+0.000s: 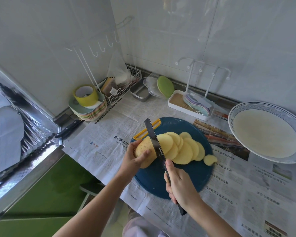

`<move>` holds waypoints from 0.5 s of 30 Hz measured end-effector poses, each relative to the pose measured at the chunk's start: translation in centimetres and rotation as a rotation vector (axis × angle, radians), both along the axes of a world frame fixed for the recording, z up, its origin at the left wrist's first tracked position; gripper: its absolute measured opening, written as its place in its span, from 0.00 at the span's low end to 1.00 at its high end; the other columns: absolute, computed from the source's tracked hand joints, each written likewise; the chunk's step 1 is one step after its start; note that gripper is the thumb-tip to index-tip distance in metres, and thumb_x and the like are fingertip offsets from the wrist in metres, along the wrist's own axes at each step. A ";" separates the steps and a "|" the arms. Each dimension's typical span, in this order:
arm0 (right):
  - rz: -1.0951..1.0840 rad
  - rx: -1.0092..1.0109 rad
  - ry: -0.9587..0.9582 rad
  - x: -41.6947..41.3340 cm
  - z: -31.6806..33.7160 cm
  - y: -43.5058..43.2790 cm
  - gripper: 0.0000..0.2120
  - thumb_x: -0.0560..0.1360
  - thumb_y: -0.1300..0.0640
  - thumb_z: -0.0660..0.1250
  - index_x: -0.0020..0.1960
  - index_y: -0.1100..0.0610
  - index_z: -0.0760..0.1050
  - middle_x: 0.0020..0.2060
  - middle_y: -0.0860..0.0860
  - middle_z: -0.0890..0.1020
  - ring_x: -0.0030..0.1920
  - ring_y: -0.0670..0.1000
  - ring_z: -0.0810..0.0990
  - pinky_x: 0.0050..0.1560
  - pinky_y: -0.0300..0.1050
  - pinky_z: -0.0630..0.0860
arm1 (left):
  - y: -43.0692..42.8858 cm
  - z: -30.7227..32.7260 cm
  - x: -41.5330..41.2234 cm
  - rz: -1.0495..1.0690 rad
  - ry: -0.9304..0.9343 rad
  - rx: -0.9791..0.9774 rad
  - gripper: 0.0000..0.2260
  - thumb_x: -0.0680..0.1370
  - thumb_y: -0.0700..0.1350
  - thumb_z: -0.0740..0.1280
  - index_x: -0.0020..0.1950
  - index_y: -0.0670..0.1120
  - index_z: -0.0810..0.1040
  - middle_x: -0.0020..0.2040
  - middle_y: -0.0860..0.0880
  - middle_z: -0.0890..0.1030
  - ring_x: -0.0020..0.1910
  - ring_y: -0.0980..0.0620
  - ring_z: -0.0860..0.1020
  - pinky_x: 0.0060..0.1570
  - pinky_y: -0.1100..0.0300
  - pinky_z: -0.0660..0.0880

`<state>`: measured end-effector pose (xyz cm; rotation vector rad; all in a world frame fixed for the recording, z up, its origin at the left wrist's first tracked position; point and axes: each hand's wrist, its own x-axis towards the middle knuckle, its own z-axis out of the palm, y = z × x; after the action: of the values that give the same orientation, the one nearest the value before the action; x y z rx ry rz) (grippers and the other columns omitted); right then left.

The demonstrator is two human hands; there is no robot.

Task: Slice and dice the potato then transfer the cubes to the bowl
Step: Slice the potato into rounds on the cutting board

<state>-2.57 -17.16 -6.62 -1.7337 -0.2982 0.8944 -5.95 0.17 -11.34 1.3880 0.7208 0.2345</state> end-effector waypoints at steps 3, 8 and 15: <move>0.007 -0.006 -0.009 0.0 0.0 0.0 0.33 0.78 0.37 0.51 0.34 0.67 0.58 0.22 0.53 0.58 0.20 0.49 0.57 0.24 0.43 0.55 | 0.0 0.0 0.0 0.000 0.002 -0.006 0.25 0.68 0.50 0.72 0.63 0.49 0.70 0.55 0.53 0.74 0.52 0.53 0.77 0.51 0.50 0.78; 0.018 -0.021 -0.021 0.2 0.2 0.0 0.32 0.78 0.37 0.50 0.33 0.66 0.58 0.22 0.51 0.57 0.20 0.48 0.56 0.24 0.43 0.54 | 0.2 -0.3 -0.1 -0.011 0.010 0.000 0.30 0.65 0.54 0.74 0.64 0.49 0.71 0.57 0.51 0.74 0.55 0.50 0.77 0.50 0.52 0.79; 0.045 -0.090 -0.007 0.8 0.1 -0.5 0.27 0.79 0.36 0.49 0.34 0.58 0.60 0.21 0.48 0.56 0.19 0.48 0.54 0.22 0.41 0.54 | 0.2 -0.7 -0.2 -0.033 -0.007 0.047 0.27 0.64 0.52 0.74 0.61 0.52 0.71 0.58 0.51 0.73 0.56 0.52 0.76 0.51 0.50 0.80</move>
<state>-1.79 -17.67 -6.54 -1.8193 -0.3068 0.9475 -6.18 0.33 -12.04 1.4425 0.6897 0.2314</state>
